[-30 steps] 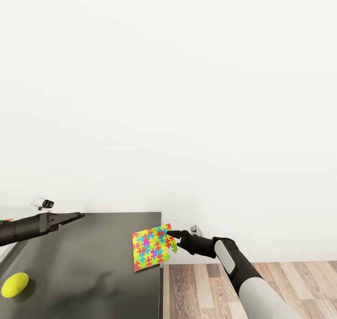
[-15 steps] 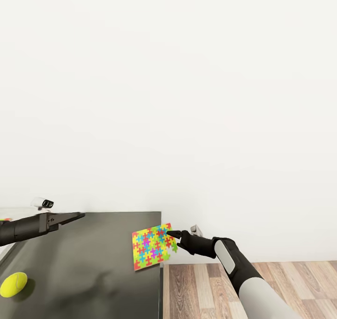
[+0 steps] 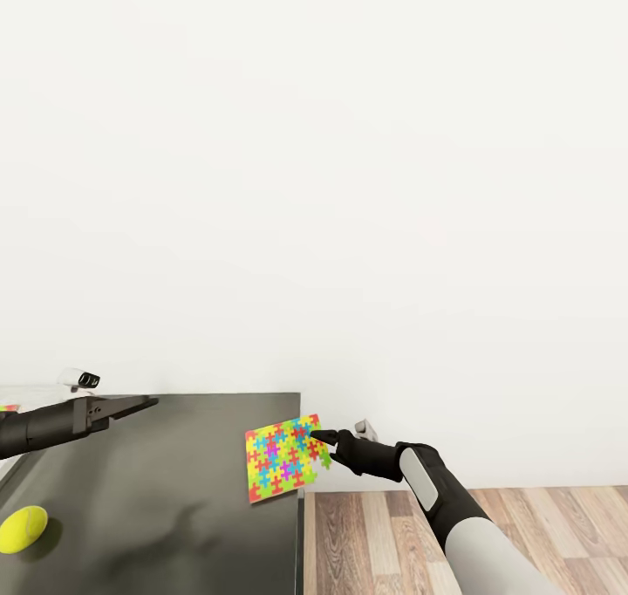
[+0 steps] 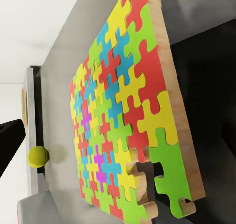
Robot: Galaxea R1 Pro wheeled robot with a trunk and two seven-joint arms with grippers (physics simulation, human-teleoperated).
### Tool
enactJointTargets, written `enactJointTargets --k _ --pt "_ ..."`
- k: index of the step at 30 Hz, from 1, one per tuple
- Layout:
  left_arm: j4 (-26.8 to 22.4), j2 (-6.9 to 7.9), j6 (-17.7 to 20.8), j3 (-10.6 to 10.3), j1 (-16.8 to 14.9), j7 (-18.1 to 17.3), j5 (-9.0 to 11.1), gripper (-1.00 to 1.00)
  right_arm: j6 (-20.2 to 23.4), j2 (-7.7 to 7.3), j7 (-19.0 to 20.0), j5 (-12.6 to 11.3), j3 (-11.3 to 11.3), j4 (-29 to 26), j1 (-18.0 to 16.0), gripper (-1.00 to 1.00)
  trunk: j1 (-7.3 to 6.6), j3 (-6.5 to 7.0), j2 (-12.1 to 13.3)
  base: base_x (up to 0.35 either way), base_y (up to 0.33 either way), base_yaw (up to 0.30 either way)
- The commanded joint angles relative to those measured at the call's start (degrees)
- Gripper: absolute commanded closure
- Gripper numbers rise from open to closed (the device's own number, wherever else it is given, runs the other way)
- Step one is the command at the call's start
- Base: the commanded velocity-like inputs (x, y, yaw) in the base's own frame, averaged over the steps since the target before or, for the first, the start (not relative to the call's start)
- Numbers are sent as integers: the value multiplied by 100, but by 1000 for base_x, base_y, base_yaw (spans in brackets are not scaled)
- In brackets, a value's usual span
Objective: Put all the toys in the child's room - the three board games (two on the bed and one on the table), the two jigsaw puzzles on the table, and the tennis ball on the table - inside the toy box on the table in the child's room.
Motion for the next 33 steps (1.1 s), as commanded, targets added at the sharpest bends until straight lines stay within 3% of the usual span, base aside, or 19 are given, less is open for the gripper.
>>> enactJointTargets --k 1,9,33 --pt "0 2 61 -1 -3 -24 -4 -100 38 5 7 -3 -28 -1 -3 -100 0 -6 -4 0 0 0" --pt "0 2 61 -1 -3 -24 -4 -100 39 9 7 -3 -28 -1 -4 -100 176 -149 -325 0 0 0" --pt "0 3 61 -1 -3 -24 -7 -100 43 14 7 -3 -28 -1 -2 -100 176 -149 -325 0 31 0"
